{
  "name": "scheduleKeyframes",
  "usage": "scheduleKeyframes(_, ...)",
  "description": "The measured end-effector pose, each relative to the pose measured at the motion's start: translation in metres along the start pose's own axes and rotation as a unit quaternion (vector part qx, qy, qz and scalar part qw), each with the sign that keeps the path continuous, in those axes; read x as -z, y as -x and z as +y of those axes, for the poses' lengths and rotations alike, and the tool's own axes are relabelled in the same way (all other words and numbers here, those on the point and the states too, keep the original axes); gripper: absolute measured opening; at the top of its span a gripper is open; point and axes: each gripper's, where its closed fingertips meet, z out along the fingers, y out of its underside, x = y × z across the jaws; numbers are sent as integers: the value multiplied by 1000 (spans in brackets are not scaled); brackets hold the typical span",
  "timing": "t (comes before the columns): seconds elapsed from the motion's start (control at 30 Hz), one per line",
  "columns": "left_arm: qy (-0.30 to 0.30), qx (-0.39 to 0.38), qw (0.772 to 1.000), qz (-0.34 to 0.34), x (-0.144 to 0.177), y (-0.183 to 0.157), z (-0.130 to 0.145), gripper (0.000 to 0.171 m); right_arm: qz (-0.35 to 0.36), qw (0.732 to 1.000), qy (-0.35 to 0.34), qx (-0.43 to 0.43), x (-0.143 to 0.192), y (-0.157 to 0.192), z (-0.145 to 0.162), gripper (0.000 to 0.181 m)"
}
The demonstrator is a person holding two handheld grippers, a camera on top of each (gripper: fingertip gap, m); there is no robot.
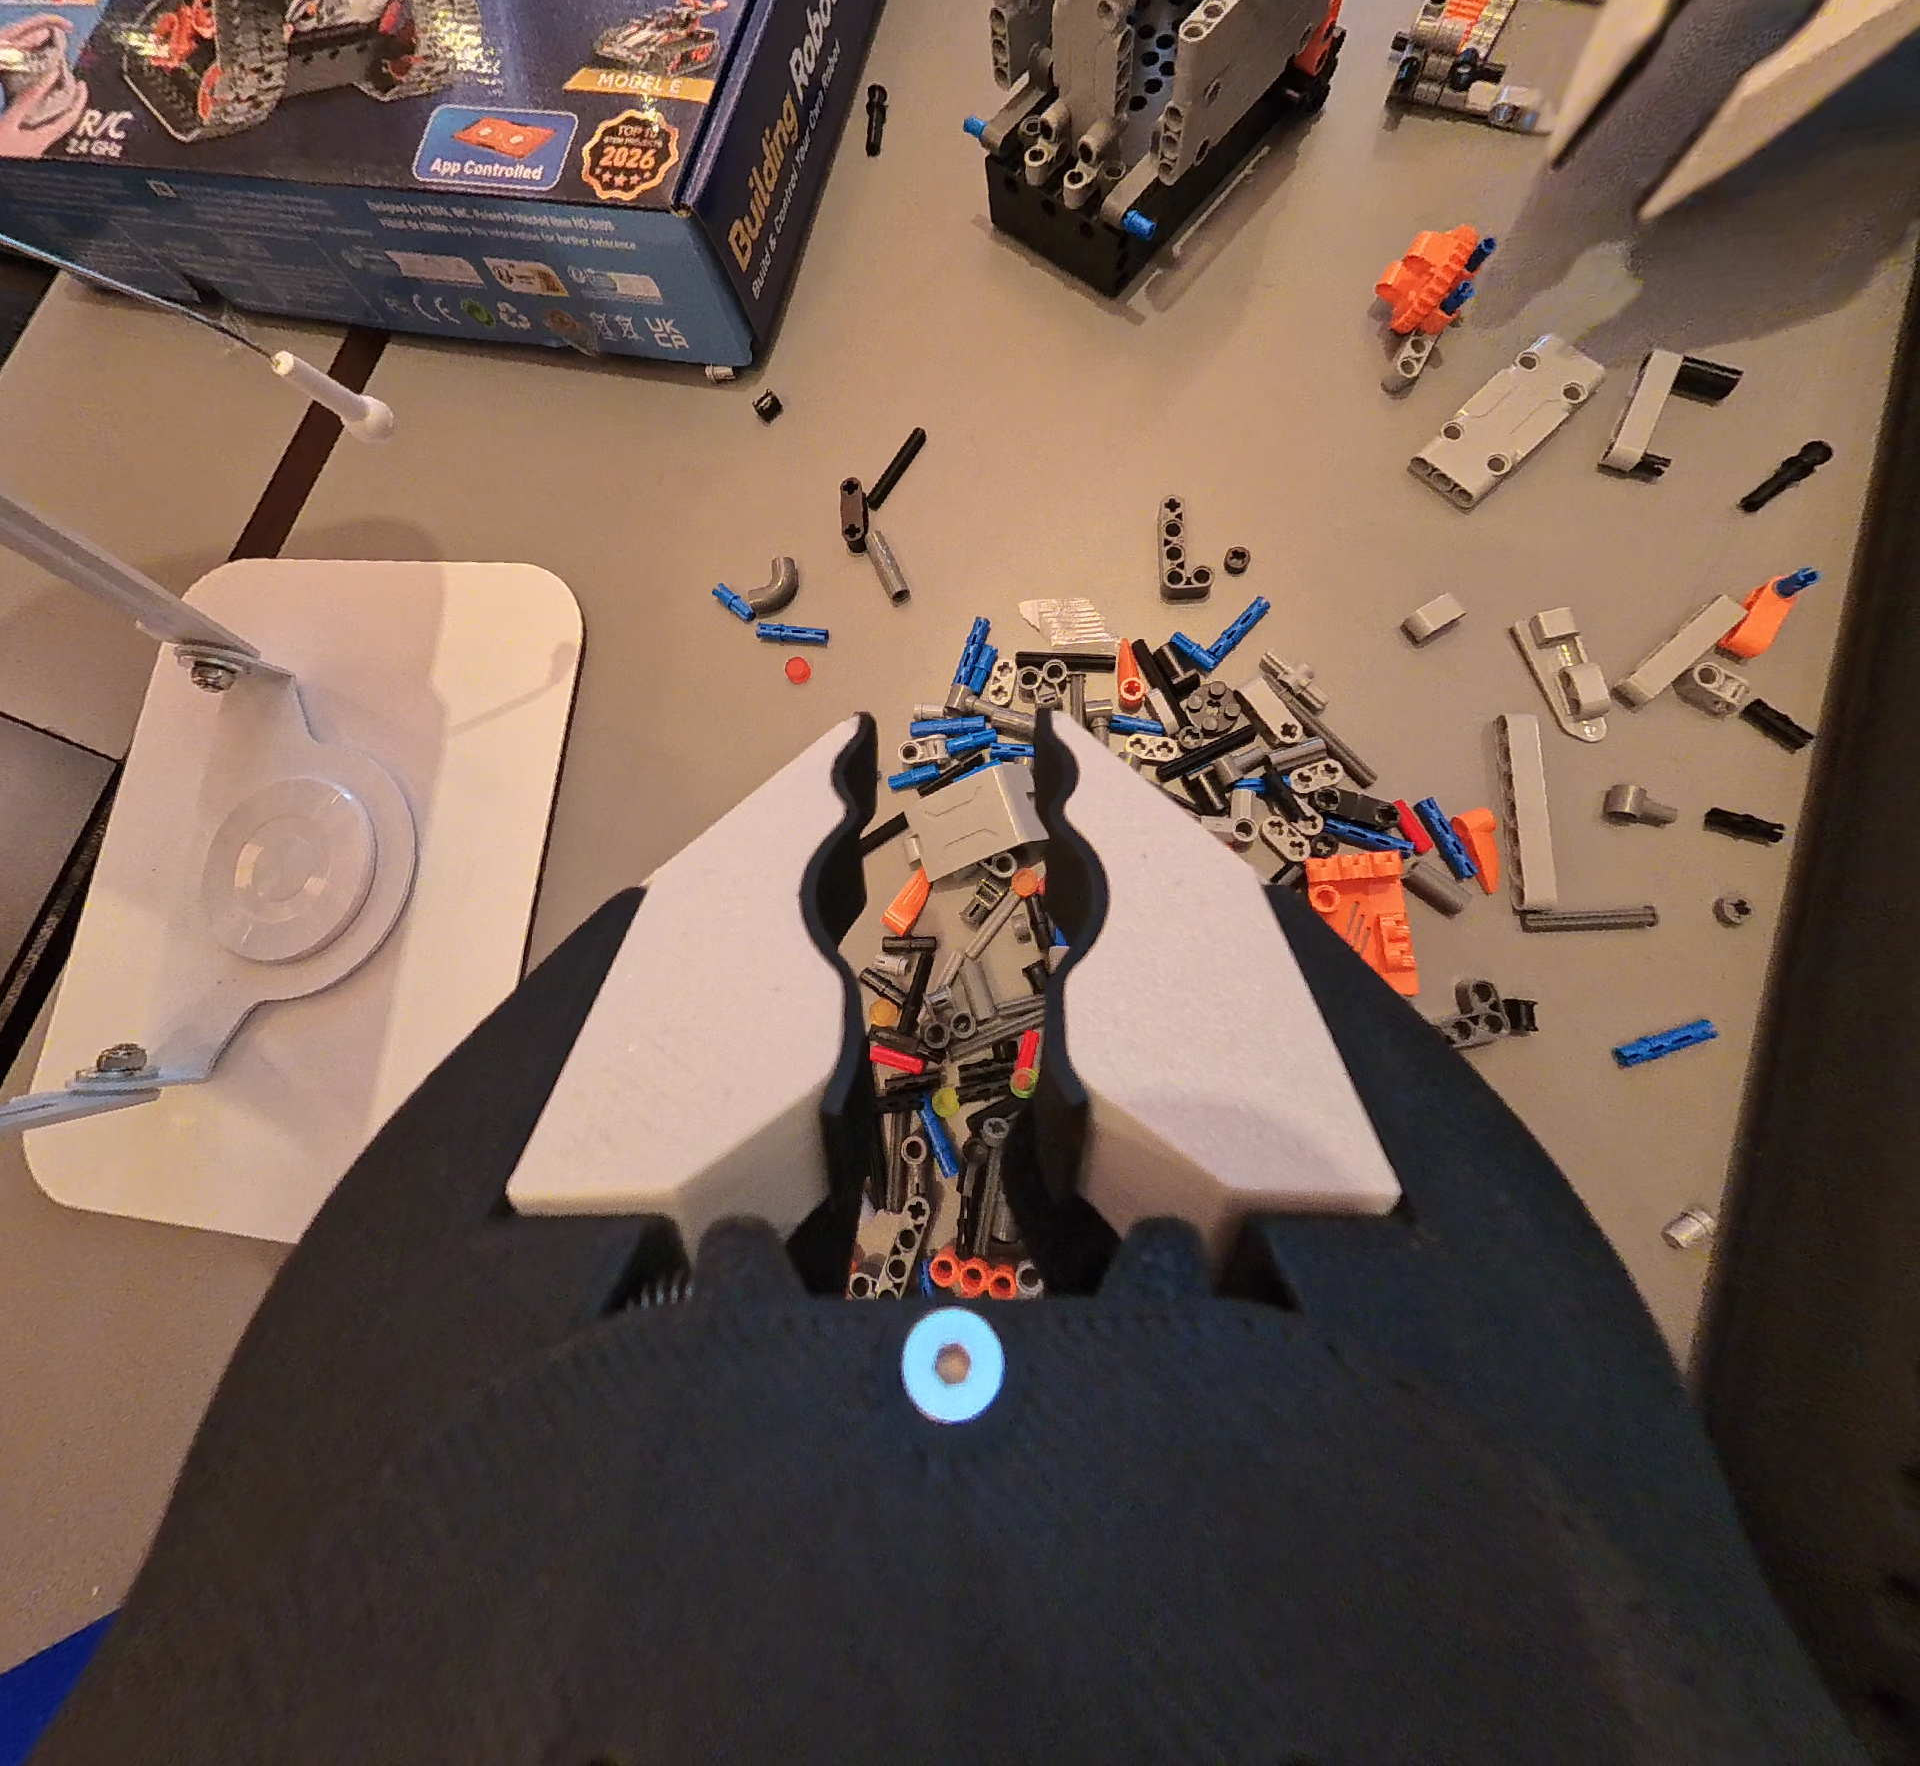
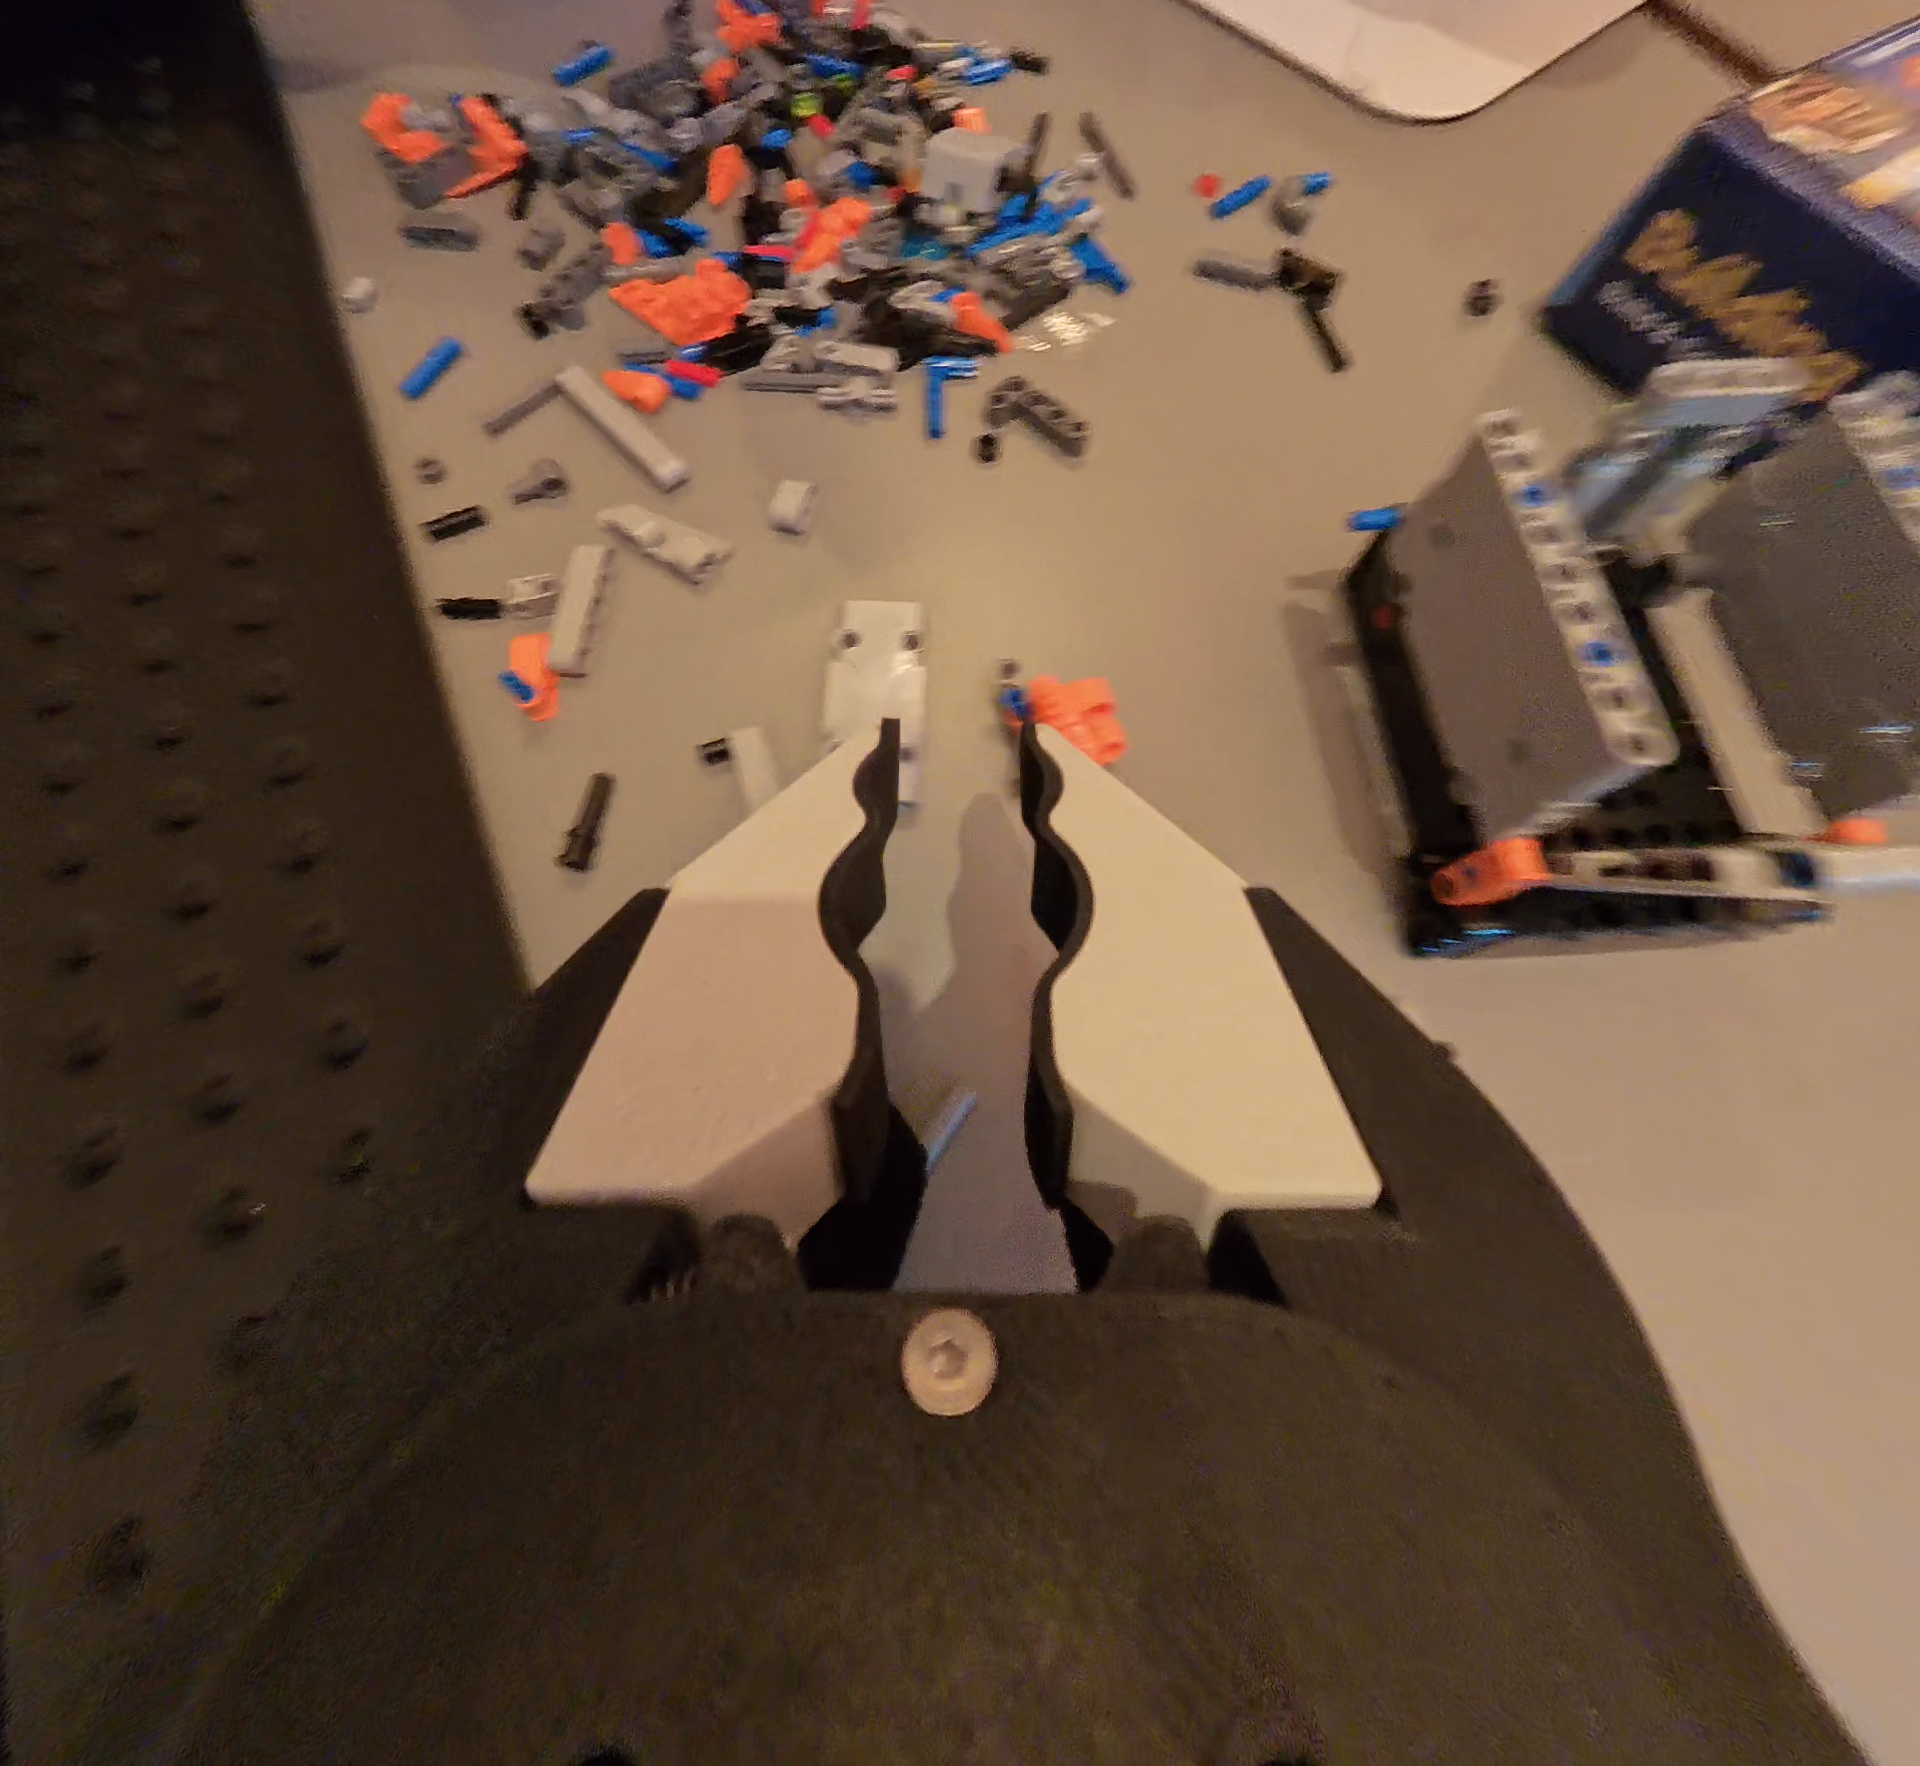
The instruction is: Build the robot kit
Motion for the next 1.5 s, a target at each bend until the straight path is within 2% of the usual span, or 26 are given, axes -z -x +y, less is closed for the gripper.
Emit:
scheduleKeyframes(0.17,4,-4,1000,4,-1,-2,1,28,-55,996,68,22,-15,36,23,22)
scheduleKeyframes(0.33,5,-3,1000,5,-2,-3,1,27,-55,992,111,33,-23,41,36,11)
scheduleKeyframes(0.5,8,-1,1000,2,0,-1,3,28,-63,992,104,38,-24,44,34,6)
scheduleKeyframes(0.7,-7,12,1000,-17,10,9,2,27,-72,996,51,21,-21,46,11,6)
scheduleKeyframes(0.93,-14,21,999,-32,14,16,3,27,-77,995,56,28,-40,54,-3,6)
scheduleKeyframes(1.3,-14,29,999,-32,14,19,8,27,-75,991,105,22,-51,51,14,6)
scheduleKeyframes(1.5,-11,28,999,-29,12,18,8,27,-80,991,104,17,-52,52,15,10)
